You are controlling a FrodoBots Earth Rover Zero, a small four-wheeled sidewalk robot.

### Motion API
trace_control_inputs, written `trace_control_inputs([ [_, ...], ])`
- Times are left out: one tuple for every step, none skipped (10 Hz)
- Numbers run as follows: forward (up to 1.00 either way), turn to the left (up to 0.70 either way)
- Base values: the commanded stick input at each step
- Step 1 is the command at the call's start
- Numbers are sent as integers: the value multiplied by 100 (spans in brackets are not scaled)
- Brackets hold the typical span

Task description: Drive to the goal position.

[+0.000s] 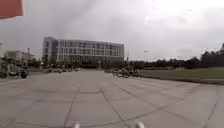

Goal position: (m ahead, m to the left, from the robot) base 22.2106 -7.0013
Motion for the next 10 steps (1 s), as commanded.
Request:
trace_control_inputs([
  [50, 15],
  [50, 24],
  [50, 25],
  [50, 25],
  [50, 22],
  [50, 11],
  [50, 2],
  [50, 0],
  [50, 0],
  [50, 0],
])
